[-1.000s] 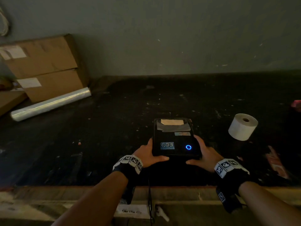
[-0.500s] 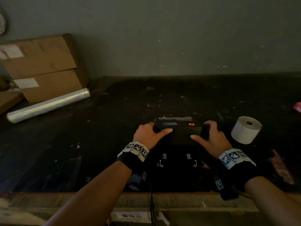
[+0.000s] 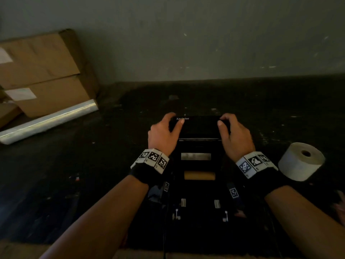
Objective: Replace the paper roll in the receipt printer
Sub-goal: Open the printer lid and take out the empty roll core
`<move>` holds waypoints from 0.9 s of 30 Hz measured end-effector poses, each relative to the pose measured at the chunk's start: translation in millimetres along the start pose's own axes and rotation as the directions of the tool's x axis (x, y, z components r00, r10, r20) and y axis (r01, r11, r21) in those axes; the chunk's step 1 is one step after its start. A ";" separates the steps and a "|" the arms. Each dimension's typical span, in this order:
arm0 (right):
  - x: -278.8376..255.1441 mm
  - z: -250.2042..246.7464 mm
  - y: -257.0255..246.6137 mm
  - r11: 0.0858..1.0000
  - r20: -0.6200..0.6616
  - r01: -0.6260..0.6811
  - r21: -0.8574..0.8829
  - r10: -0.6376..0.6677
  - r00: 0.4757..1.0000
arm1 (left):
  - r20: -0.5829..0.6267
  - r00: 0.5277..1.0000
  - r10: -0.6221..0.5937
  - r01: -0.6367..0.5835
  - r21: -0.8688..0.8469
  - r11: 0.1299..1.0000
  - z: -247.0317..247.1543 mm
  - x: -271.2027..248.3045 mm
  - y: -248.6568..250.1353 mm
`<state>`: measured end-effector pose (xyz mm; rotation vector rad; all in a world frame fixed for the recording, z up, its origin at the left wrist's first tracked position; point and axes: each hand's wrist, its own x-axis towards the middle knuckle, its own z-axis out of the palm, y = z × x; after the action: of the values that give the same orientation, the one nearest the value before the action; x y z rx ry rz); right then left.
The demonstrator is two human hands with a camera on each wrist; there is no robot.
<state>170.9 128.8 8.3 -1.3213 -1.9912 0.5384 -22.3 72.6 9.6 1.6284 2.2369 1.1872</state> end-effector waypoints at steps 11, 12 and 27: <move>58.1 10.6 21.9 0.999 0.088 -0.022 0.035 0.019 0.996 | 0.012 0.989 -0.146 0.146 -0.116 0.982 29.3 53.2 -19.4; 59.3 11.1 22.9 0.998 0.096 -0.037 0.050 0.032 0.995 | 0.015 0.987 -0.157 0.158 -0.130 0.979 30.0 54.3 -19.6; 35.3 5.4 30.2 0.953 0.231 -0.290 0.088 0.264 0.936 | 0.305 0.945 -0.116 0.161 -0.125 0.979 26.0 11.6 -51.8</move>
<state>177.1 173.3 -4.4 -1.5326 -1.9149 0.9589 -52.3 90.2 -38.2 1.4551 1.9892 0.9749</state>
